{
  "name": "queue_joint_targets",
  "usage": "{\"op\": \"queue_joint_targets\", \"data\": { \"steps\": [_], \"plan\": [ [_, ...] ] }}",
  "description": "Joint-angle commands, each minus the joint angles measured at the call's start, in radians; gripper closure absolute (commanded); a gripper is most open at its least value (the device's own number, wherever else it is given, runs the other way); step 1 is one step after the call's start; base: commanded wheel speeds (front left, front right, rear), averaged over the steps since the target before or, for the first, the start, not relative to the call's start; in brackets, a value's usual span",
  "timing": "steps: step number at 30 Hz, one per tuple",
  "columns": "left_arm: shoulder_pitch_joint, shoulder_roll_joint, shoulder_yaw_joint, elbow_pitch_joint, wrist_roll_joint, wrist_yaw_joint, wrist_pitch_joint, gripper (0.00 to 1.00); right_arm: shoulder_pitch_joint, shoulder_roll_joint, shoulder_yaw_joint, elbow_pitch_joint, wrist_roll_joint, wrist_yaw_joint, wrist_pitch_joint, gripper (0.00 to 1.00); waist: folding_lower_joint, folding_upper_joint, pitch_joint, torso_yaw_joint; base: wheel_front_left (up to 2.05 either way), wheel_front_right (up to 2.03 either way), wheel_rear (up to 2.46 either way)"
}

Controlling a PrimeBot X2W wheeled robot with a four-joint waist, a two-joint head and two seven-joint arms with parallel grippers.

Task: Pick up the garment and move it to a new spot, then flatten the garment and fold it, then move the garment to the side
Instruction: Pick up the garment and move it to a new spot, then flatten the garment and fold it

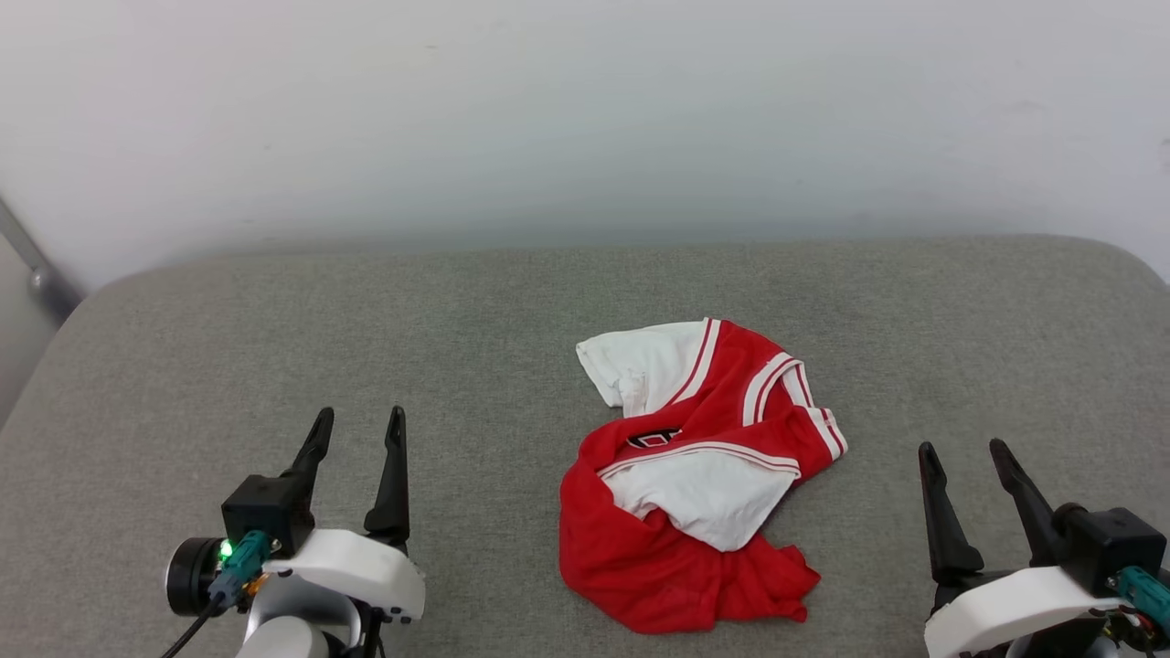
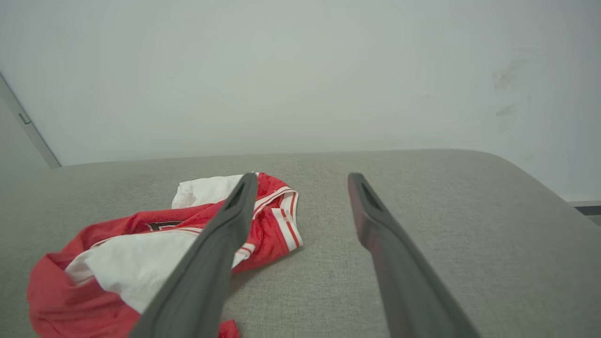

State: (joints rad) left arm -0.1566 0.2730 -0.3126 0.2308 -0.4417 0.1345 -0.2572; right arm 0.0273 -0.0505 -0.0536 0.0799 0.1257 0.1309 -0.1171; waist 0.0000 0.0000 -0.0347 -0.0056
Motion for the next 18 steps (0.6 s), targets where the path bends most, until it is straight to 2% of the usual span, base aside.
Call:
{"op": "queue_joint_targets", "data": {
  "steps": [1, 13, 18],
  "plan": [
    [0.009, 0.003, 0.0, -0.003, 0.002, -0.001, -0.003, 0.0, 0.008, 0.001, -0.001, -0.005, 0.003, 0.0, -0.001, 0.0, 0.0, 0.0, -0.001, -0.003, 0.0, 0.0, 0.0],
    [0.024, 0.013, -0.004, -0.025, -0.01, 0.0, 0.001, 0.0, 0.006, 0.001, 0.003, -0.018, 0.003, 0.0, 0.011, 0.0, 0.0, 0.0, 0.006, -0.024, 0.0, 0.0, 0.0],
    [0.023, 0.013, 0.004, -0.036, -0.013, 0.008, -0.001, 0.0, -0.013, 0.001, -0.001, 0.001, 0.013, 0.0, 0.076, 0.0, 0.0, 0.0, 0.014, -0.024, 0.0, 0.0, 0.0]
  ]
}}
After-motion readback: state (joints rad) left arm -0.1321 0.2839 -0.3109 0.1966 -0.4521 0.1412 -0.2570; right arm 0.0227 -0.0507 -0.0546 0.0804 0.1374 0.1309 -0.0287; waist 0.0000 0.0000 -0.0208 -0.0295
